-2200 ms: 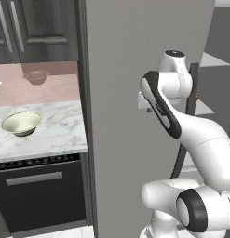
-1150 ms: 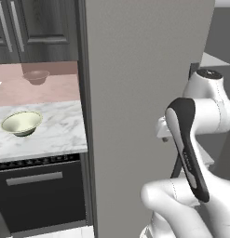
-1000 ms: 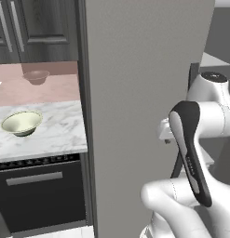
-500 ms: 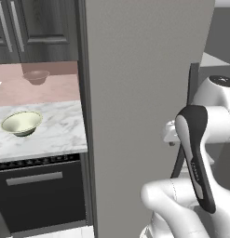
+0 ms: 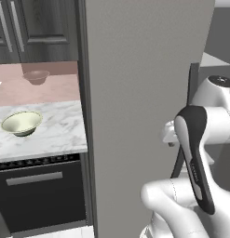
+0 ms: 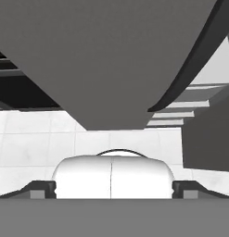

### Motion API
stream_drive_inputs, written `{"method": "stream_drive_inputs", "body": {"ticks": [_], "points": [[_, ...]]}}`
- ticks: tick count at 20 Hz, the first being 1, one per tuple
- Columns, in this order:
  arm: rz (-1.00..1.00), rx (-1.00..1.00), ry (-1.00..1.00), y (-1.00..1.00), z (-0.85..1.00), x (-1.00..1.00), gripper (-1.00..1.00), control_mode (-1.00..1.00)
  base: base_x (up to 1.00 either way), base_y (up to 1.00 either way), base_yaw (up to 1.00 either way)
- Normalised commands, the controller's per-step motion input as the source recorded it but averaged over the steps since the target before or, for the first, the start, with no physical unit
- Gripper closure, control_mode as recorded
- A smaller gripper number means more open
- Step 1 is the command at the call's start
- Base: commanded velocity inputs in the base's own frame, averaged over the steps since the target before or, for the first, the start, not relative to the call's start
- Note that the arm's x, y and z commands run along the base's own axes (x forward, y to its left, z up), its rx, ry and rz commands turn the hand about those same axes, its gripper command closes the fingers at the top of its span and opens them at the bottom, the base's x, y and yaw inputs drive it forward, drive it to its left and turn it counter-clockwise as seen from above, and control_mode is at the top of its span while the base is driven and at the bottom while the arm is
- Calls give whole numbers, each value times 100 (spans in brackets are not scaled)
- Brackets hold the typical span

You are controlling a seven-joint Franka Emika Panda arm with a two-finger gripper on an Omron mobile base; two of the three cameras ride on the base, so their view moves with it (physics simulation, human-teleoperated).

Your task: Take the tangerine, steak, and orange from the freezer and place them in the bowl on the counter.

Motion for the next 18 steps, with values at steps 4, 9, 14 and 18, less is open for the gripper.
{"method": "stream_drive_inputs", "body": {"ticks": [4,9,14,18], "points": [[0,0,0,10,0,0,-100,-100,0,0,0],[0,0,0,1,0,0,-100,-100,0,0,0],[0,0,0,0,0,0,-100,100,-6,-1,0],[0,0,0,0,0,0,-100,100,-14,-41,0]]}}
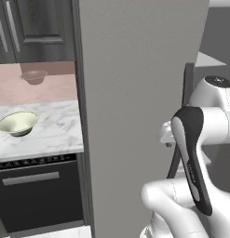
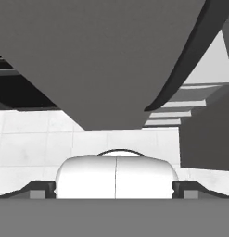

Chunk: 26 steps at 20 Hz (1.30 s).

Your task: Take the tangerine, steak, and orange from the freezer and place them in the bowl on the counter.

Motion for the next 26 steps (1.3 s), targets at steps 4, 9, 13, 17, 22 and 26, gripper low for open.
{"method": "stream_drive_inputs", "body": {"ticks": [4,9,13,17,22,26], "points": [[0,0,0,0,0,0,-100,100,0,-51,0],[0,0,0,0,0,0,-100,100,0,-20,0],[0,0,0,0,0,0,-100,100,9,-14,0],[0,0,0,0,0,0,-100,100,42,-2,0],[0,0,0,0,0,0,-100,100,66,-8,-1],[0,0,0,0,0,0,-100,100,54,-24,0]]}}
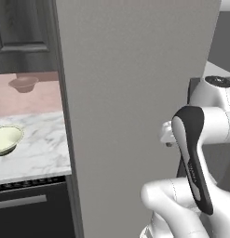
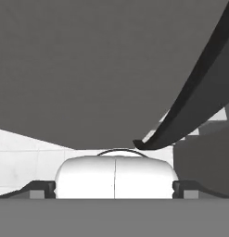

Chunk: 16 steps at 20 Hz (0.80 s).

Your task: Take the tangerine, steak, and orange from the freezer and place them in the bowl on the counter.

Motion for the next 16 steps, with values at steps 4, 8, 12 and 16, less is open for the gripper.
{"method": "stream_drive_inputs", "body": {"ticks": [4,8,12,16], "points": [[0,0,0,0,0,0,-100,100,8,-67,0],[0,0,0,0,0,0,-100,100,0,-85,0],[0,0,0,0,0,0,-100,100,0,-76,0],[0,0,0,0,0,0,-100,100,0,-66,-2]]}}
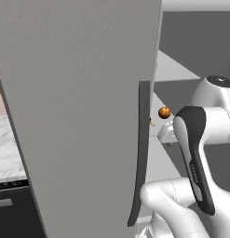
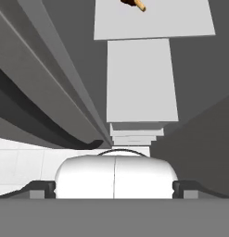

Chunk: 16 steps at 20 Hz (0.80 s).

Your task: Take the tangerine, steak, and orange from the freezer and place them in the bowl on the counter.

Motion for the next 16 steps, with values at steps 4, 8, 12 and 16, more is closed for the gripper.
{"method": "stream_drive_inputs", "body": {"ticks": [4,8,12,16], "points": [[0,0,0,0,0,0,-100,100,0,-36,-2],[0,0,0,0,0,0,-100,100,0,-11,0],[0,0,0,-2,0,0,-100,-100,0,0,0],[1,0,-4,-14,0,0,-100,-100,0,0,0]]}}
